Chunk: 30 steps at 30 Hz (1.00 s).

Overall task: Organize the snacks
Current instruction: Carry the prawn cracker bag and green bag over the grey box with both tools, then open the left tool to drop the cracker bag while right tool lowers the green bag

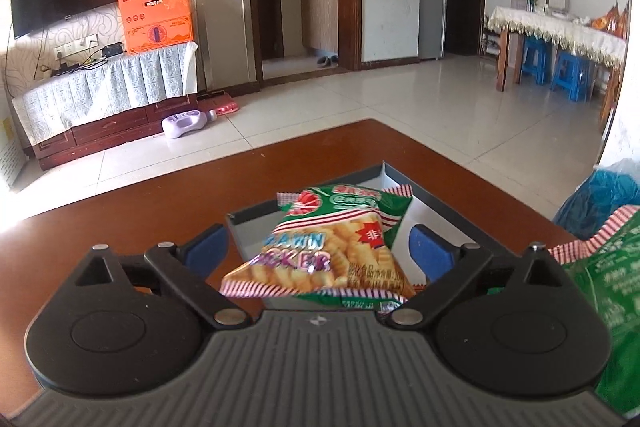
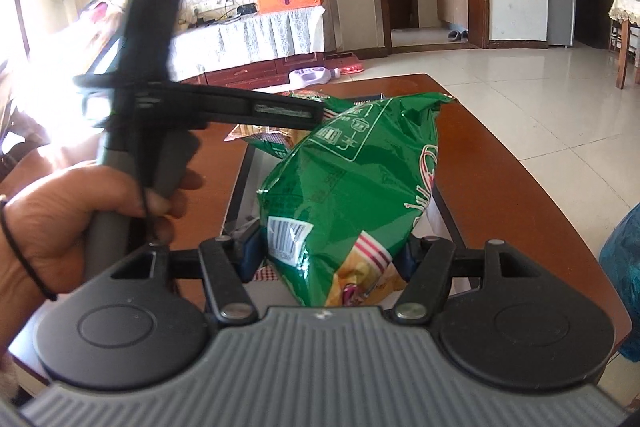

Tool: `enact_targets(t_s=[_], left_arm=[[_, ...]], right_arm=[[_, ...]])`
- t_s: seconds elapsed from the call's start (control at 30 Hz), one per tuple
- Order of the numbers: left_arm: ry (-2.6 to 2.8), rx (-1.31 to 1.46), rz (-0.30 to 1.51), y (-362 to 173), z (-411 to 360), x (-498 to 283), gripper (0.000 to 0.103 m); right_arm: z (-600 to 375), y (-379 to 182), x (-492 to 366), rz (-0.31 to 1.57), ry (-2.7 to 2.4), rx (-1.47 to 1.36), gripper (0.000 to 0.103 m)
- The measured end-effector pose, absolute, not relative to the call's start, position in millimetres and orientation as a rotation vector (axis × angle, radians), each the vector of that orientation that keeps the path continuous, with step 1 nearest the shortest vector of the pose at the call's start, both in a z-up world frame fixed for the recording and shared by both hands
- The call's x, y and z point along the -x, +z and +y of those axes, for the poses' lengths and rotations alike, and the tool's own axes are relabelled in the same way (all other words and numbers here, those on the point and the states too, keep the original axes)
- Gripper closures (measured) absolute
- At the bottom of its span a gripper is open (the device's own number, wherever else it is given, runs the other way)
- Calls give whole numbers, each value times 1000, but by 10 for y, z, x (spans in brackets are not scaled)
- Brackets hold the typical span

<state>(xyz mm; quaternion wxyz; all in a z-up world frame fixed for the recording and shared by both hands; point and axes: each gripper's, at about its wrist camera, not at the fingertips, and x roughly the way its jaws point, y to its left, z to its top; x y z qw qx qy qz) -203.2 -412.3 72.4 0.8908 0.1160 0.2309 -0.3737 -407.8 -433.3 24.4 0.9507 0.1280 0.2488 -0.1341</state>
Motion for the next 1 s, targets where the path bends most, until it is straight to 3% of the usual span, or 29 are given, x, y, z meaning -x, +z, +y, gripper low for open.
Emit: enact_targets(t_s=[0.47,0.57,1.0], left_arm=[[-811,-206,497,791,-3703,2124,3],[-807,-212,505,782,-3684,2117,3],[-817,-240,512,725,-3711,2175,3]], right_arm=[[-4371,154,3543,530,-221,-273,34],[-4277,152,3613,544,-238,-221,24],[-4099,297,4231,412,-361,-191,25]])
